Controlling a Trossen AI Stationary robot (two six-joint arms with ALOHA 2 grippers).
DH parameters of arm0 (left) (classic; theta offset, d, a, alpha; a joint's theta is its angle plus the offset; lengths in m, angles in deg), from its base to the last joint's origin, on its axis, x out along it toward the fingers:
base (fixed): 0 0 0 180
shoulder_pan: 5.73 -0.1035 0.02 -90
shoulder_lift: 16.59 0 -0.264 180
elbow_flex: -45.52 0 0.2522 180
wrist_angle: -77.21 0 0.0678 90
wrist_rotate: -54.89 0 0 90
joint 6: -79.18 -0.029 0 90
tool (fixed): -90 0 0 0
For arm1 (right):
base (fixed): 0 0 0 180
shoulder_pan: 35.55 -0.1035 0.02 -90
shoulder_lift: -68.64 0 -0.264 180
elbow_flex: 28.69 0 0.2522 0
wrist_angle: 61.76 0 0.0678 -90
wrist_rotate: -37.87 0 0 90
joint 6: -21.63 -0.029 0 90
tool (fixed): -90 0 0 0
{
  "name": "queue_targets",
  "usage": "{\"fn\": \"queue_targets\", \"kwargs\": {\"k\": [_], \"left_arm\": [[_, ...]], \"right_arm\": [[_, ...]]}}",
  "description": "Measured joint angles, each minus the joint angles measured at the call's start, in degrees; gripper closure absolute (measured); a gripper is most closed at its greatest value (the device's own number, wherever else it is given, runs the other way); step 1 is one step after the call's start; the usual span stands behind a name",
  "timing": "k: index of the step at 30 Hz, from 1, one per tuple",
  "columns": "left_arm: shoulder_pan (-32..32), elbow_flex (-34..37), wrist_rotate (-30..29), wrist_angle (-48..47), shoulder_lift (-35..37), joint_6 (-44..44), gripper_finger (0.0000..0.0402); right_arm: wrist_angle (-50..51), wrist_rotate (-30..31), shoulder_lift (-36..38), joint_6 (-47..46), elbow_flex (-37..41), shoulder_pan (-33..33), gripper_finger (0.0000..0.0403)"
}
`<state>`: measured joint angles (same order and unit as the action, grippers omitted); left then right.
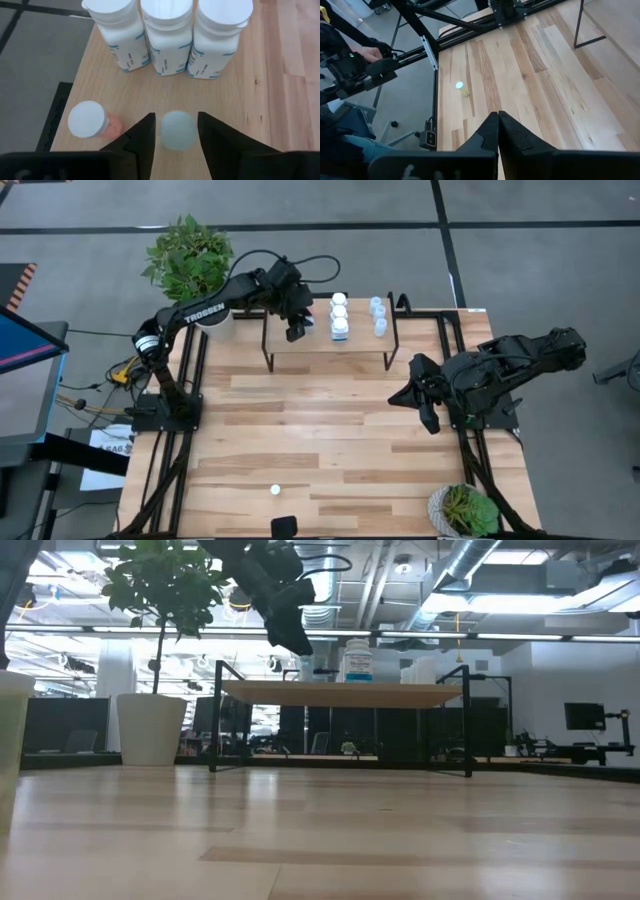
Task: Pick and place medicine bottles onto shelf by color
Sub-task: Put the blue medicine bottle on the shelf, then put the yellow medicine bottle on the shelf
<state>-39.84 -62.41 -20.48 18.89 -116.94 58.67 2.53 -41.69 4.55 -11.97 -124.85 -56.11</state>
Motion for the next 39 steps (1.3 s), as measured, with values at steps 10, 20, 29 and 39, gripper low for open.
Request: {"fn": "queue_targets", "kwargs": {"k": [10,20,29,39], "left_arm": [[0.00,0.00,0.02,-0.05,-0.02,0.24,0.0238],[0.16,-5.61,1.24,-1.35,-0.11,3.38,0.0227],[4.51,-10.31,5.56,-11.06,-0.04,10.36,0.0227],[15.80,-10.49,7.66,-24.62,-0.04,10.53,0.0228]], "right_arm": [[0.00,0.02,0.00,0.02,0.00,0.02,0.0379],[0.00,0.02,0.00,0.04,0.00,0.00,0.0379],[0.00,0.00,0.01,0.20,0.00,0.02,0.0379],[0.00,0.01,0.01,0.17,0.00,0.02,0.0379]]}}
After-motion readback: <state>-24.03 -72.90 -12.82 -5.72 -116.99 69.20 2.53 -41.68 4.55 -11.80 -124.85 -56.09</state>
